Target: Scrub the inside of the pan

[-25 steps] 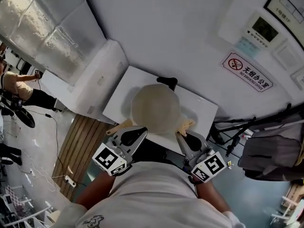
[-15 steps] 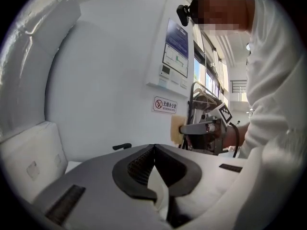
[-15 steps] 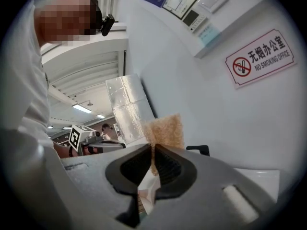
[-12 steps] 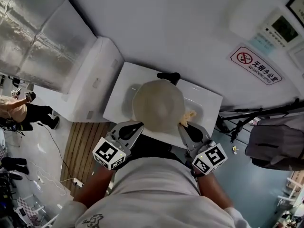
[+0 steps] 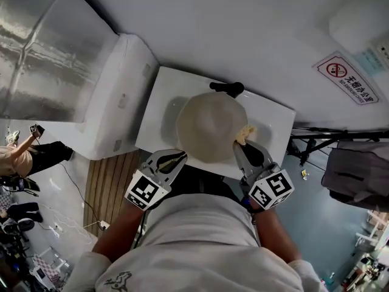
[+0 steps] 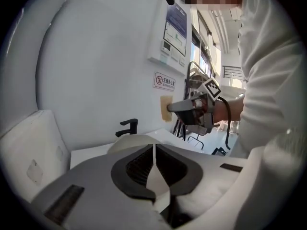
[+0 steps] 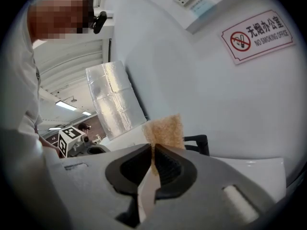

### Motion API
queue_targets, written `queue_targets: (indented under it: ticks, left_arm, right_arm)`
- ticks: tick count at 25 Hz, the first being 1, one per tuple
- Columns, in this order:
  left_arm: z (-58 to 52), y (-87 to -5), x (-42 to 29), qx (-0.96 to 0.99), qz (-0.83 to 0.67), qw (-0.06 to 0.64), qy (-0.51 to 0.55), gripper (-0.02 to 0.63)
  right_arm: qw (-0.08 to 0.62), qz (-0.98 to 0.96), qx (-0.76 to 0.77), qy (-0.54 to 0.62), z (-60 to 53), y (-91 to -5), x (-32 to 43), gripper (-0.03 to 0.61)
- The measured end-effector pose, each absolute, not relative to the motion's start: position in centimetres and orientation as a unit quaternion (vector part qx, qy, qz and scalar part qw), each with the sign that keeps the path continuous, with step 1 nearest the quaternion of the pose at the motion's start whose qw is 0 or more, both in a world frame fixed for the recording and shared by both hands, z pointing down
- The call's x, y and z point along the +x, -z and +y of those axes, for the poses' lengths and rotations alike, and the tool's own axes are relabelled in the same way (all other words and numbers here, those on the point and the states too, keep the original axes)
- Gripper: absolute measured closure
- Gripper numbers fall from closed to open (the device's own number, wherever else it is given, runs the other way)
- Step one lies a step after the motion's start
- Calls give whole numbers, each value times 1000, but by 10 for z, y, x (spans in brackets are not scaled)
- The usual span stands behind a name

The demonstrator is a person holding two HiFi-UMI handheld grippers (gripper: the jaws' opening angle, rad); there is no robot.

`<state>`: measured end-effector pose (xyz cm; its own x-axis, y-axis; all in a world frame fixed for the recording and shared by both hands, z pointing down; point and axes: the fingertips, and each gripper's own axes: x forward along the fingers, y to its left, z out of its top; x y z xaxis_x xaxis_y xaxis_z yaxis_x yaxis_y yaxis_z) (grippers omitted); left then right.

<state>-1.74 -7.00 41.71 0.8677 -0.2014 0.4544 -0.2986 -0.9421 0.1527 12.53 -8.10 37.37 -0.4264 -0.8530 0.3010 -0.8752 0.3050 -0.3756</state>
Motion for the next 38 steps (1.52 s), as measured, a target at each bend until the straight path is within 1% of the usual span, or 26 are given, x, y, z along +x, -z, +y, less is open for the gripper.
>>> queue_targets:
  ticks: [3, 6, 9, 12, 21, 31, 38]
  left_arm:
    - [-74, -435, -24, 959, -115, 112, -236, 584]
    - [-81, -457, -31, 954, -102, 125, -253, 565]
    - [-81, -482, -38, 946, -87, 144, -278, 519]
    - [-80, -508, -44, 937, -74, 149, -306, 481]
    - [-70, -577, -64, 905, -58, 179, -381, 401]
    - [-60, -632, -75, 878, -49, 197, -433, 391]
    - [-57, -658, -81, 863, -44, 206, -460, 391]
  right_arm:
    - [43, -802, 545, -239, -93, -388, 122, 555]
    - [49, -791, 557, -249, -105, -408, 123, 555]
    - [56, -778, 568, -261, -112, -427, 124, 555]
    - [59, -768, 576, -274, -117, -443, 126, 555]
    - [66, -734, 602, -308, -128, -490, 134, 555]
    - [94, -712, 601, -352, -139, -551, 142, 555]
    - [98, -704, 605, -358, -152, -572, 148, 555]
